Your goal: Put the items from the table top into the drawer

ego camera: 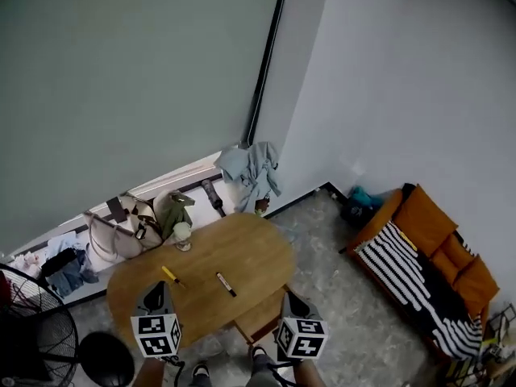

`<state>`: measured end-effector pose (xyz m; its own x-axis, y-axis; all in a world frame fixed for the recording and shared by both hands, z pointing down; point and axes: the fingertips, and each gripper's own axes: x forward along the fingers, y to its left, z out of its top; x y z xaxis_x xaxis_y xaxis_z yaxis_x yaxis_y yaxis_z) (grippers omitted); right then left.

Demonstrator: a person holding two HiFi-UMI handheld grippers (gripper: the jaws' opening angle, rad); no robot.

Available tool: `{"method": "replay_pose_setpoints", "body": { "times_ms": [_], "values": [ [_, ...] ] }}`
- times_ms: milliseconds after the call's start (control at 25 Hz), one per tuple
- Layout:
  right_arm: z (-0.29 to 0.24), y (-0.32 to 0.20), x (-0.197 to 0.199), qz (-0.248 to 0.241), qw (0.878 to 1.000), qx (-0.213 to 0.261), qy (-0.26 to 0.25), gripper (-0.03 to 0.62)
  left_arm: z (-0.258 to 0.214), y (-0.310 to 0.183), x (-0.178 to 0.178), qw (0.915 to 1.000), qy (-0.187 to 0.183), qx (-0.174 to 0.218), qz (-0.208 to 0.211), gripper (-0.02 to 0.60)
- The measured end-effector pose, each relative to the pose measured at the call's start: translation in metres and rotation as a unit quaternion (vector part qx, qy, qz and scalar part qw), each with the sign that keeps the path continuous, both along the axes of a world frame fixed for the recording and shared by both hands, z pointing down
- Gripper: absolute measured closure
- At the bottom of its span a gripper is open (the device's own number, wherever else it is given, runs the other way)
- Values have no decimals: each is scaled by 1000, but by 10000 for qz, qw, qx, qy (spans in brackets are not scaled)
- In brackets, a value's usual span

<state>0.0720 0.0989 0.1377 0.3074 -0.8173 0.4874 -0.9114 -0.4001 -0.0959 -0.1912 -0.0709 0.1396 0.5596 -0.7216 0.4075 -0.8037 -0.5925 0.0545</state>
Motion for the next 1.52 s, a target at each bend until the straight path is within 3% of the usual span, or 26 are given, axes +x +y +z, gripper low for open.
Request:
{"method": "replay_pose_setpoints", "body": {
  "times_ms": [200,360,560,800,1120,1520],
  "values": [
    [-12,-66,30,-1146,9932,-82,181,589,-8,1,10,9943,230,-82,-1034,589],
    [-20,-103,29,-1899,9814,-99,276,589,-6,12,1,9856,215,-146,-1671,589],
    [-6,-131,-1,-2581,9648,-91,492,589,9,31,-31,9730,179,-133,-2296,589],
    [-1,-152,-68,-3264,9440,-94,471,589,21,47,-90,9543,202,-324,-2963,589],
    [33,-163,-88,-3327,9417,-309,401,589,60,54,-117,9452,39,-658,-3199,589],
    [170,-180,-83,-3037,9486,-886,75,589,205,29,-102,9347,100,-1397,-3267,589]
  ]
}}
